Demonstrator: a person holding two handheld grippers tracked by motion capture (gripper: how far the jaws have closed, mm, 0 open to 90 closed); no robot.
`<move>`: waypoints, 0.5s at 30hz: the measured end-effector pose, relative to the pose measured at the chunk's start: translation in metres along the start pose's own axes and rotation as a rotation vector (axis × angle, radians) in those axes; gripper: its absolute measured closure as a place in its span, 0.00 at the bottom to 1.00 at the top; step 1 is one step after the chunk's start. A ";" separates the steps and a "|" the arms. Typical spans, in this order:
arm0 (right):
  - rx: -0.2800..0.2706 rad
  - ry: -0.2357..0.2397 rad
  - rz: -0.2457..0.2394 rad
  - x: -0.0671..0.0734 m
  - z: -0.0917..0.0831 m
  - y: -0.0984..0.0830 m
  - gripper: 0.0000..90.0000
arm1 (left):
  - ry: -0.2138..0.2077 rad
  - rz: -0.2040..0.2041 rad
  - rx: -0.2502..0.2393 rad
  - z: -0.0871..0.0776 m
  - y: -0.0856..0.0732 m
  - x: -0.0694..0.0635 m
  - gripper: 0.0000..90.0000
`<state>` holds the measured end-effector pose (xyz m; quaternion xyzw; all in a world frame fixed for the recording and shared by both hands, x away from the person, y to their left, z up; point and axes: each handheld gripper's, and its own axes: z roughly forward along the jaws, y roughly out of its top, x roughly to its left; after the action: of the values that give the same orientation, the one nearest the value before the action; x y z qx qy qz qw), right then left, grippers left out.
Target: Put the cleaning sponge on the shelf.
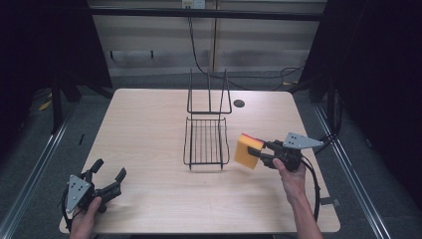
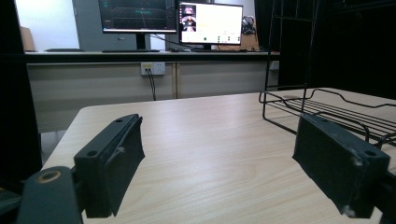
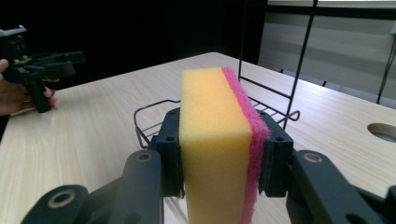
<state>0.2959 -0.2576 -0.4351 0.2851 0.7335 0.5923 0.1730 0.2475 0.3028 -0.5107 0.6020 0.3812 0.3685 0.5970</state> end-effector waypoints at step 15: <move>-0.040 0.067 -0.033 0.003 0.008 0.028 0.67 | -0.001 -0.001 0.000 0.000 0.000 0.000 0.17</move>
<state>0.3040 -0.2457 -0.4098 0.2493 0.7315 0.6132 0.1638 0.2475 0.3027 -0.5107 0.6019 0.3813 0.3677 0.5975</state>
